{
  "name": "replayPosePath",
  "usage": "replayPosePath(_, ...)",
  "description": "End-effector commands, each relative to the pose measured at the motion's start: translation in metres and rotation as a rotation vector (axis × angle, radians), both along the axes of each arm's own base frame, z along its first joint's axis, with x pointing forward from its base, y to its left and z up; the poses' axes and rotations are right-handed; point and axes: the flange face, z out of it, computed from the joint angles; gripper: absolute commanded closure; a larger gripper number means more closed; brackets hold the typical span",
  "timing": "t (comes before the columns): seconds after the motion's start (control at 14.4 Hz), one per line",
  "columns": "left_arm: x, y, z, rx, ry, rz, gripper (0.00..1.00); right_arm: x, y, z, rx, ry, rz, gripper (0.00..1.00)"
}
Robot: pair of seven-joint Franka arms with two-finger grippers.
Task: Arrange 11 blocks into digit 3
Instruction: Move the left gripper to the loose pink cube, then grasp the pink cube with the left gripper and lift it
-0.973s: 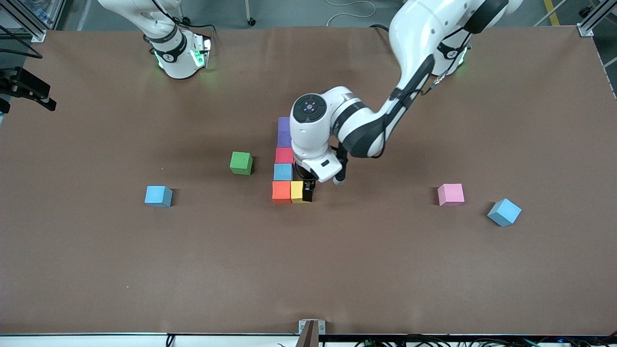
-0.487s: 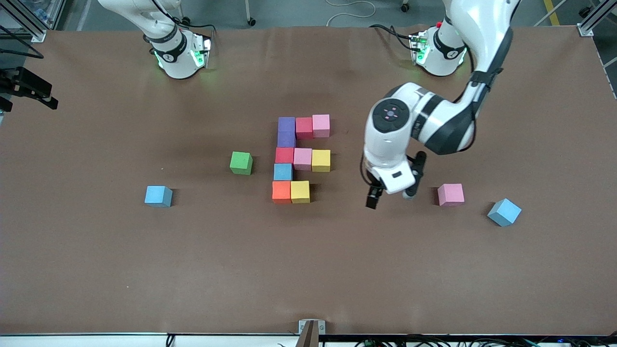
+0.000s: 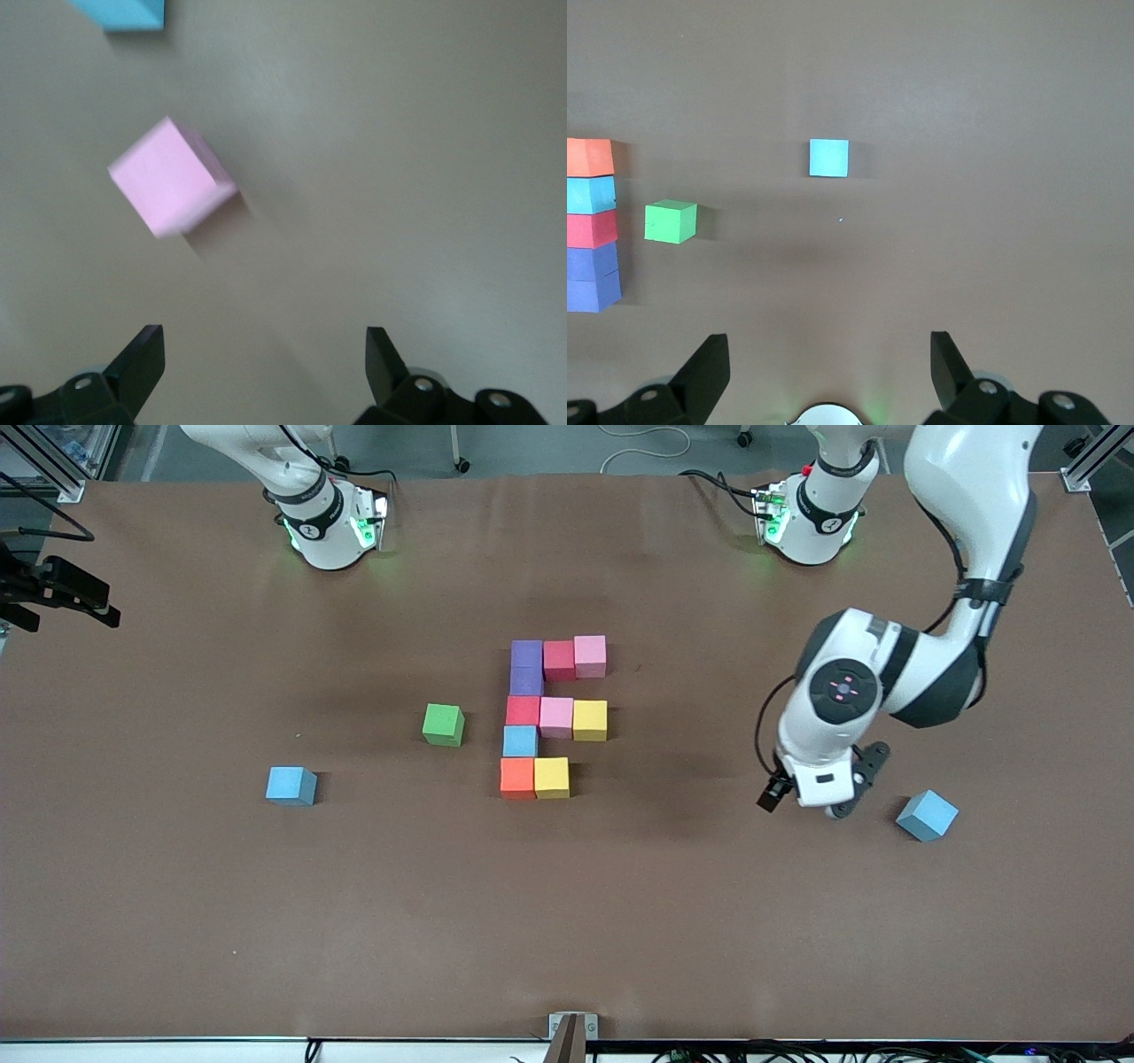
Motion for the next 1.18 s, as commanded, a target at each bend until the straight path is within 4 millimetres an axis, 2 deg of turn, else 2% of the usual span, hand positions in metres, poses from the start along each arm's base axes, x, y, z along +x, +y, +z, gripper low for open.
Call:
replayPosePath(0.0,-0.001,0.055,-0.012,-0.016,0.047,-0.168,0.0,-0.005,0.0,0.001,0.013,-0.001,-0.001,0.0)
replayPosePath(0.07,0.001,0.069,-0.017,-0.03,0.051,-0.223,0.0,-0.005,0.0,0.001,0.013,-0.001,-0.001,0.0)
replayPosePath(0.35,-0.001,0.096,-0.042,-0.059,0.127,-0.455,0.01,-0.005,-0.001,0.002,0.013,-0.003,-0.002,0.0)
replayPosePath(0.49,-0.002,0.097,-0.051,-0.071,0.144,-0.531,0.02,-0.005,-0.004,0.002,0.013,-0.003,-0.007,0.0)
replayPosePath(0.63,-0.004,0.097,-0.068,-0.092,0.18,-0.619,0.02,-0.005,-0.004,0.001,0.014,-0.002,-0.005,0.0)
replayPosePath(0.7,-0.003,0.103,-0.075,-0.103,0.185,-0.651,0.02,-0.005,-0.004,0.001,0.014,-0.002,-0.004,0.0)
replayPosePath(0.83,-0.001,0.114,-0.085,-0.12,0.189,-0.693,0.02,-0.005,-0.004,0.002,0.014,-0.003,0.001,0.0)
replayPosePath(1.04,0.0,0.116,-0.097,-0.136,0.187,-0.729,0.03,-0.005,-0.004,0.001,0.014,-0.002,0.005,0.0)
replayPosePath(1.11,0.001,0.116,-0.1,-0.139,0.188,-0.728,0.06,-0.005,-0.004,0.001,0.014,-0.002,0.005,0.0)
